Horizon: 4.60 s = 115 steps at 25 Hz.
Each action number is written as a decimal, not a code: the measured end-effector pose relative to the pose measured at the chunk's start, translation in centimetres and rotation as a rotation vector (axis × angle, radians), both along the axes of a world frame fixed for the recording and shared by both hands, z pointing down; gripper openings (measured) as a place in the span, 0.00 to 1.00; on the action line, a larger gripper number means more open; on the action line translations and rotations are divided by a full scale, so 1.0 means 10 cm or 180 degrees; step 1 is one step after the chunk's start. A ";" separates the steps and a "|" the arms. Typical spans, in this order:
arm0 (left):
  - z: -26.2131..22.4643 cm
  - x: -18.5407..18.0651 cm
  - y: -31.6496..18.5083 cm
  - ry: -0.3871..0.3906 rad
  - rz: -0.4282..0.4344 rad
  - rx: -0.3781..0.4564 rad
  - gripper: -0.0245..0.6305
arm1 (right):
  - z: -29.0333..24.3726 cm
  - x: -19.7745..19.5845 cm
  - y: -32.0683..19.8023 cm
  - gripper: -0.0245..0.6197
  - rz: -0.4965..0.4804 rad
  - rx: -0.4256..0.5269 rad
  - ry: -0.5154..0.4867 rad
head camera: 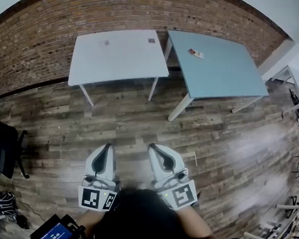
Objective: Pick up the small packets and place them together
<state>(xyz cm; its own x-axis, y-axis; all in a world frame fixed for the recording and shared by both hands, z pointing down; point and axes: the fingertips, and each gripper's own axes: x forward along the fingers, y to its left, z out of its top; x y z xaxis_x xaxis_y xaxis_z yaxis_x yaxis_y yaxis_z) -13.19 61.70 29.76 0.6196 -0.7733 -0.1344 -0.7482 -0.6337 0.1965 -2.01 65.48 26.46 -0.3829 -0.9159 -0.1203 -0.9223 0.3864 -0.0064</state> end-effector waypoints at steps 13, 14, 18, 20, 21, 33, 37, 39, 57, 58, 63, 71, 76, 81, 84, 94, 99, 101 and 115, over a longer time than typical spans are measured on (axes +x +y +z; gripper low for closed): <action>0.29 0.20 -0.29 -0.0098 -0.0190 0.0049 0.04 | 0.44 0.44 -0.26 0.03 -0.0430 -0.0086 -0.0094; 0.31 0.24 -0.42 -0.0089 -0.0166 0.0047 0.04 | 0.47 0.47 -0.39 0.10 -0.0380 -0.0106 -0.0043; 0.40 0.46 -1.14 -0.0074 0.0001 0.0029 0.04 | 0.58 0.61 -1.10 0.03 -0.0192 -0.0144 0.0110; 0.42 0.49 -1.53 -0.0075 0.0048 0.0056 0.04 | 0.60 0.60 -1.51 0.03 -0.0140 -0.0175 0.0067; 0.42 0.49 -1.75 -0.0062 0.0061 0.0053 0.04 | 0.60 0.60 -1.74 0.03 -0.0115 -0.0191 0.0053; 0.29 0.28 -3.93 -0.0033 0.0199 0.0039 0.04 | 0.59 0.49 -4.08 0.04 0.0252 -0.0448 0.0205; 0.26 0.38 -4.26 0.0110 0.0192 -0.0050 0.04 | 0.52 0.62 -4.37 0.04 0.0290 -0.0488 0.0217; 0.24 0.38 -4.45 0.0198 0.0141 -0.0082 0.04 | 0.48 0.64 -4.55 0.04 0.0267 -0.0439 0.0165; 1.04 0.99 -6.37 -0.0419 -0.0418 -0.0642 0.04 | 0.40 1.60 -6.35 0.04 -0.0295 -0.0240 0.0044; 1.09 0.97 -6.46 -0.0469 -0.0494 -0.0665 0.04 | 0.40 1.63 -6.44 0.04 -0.0330 -0.0258 0.0055; 1.38 0.77 -6.85 -0.0451 -0.0724 -0.0926 0.04 | 0.53 1.57 -6.77 0.04 -0.0409 -0.0506 0.0034; 2.33 0.70 -7.63 -0.0406 -0.0737 -0.1643 0.27 | 0.56 1.31 -7.05 0.04 -0.0403 -0.0500 0.0128; 3.21 0.55 -8.03 -0.0500 -0.0913 -0.2223 0.38 | 0.68 1.17 -7.28 0.04 -0.0322 -0.0696 0.0128; 3.85 0.53 -8.36 -0.0725 -0.0893 -0.2552 0.39 | 0.87 1.16 -7.37 0.04 -0.0219 -0.0880 0.0223; 4.09 0.56 -8.45 -0.0903 -0.0810 -0.2618 0.25 | 0.90 1.23 -7.40 0.04 -0.0118 -0.0941 0.0262; 4.49 0.55 -8.48 -0.1371 -0.0935 -0.2882 0.30 | 0.92 1.45 -7.53 0.04 0.0117 -0.1003 0.0287; 4.51 0.55 -8.46 -0.1555 -0.0890 -0.2947 0.29 | 0.95 1.45 -7.58 0.04 0.0108 -0.1021 0.0271; 4.49 0.59 -8.40 -0.1586 -0.0783 -0.2987 0.27 | 0.97 1.47 -7.59 0.04 0.0115 -0.1020 0.0266; 4.45 0.94 -7.00 -0.1716 -0.0102 -0.3174 0.27 | 1.20 1.73 -7.26 0.04 0.0230 -0.1127 0.0313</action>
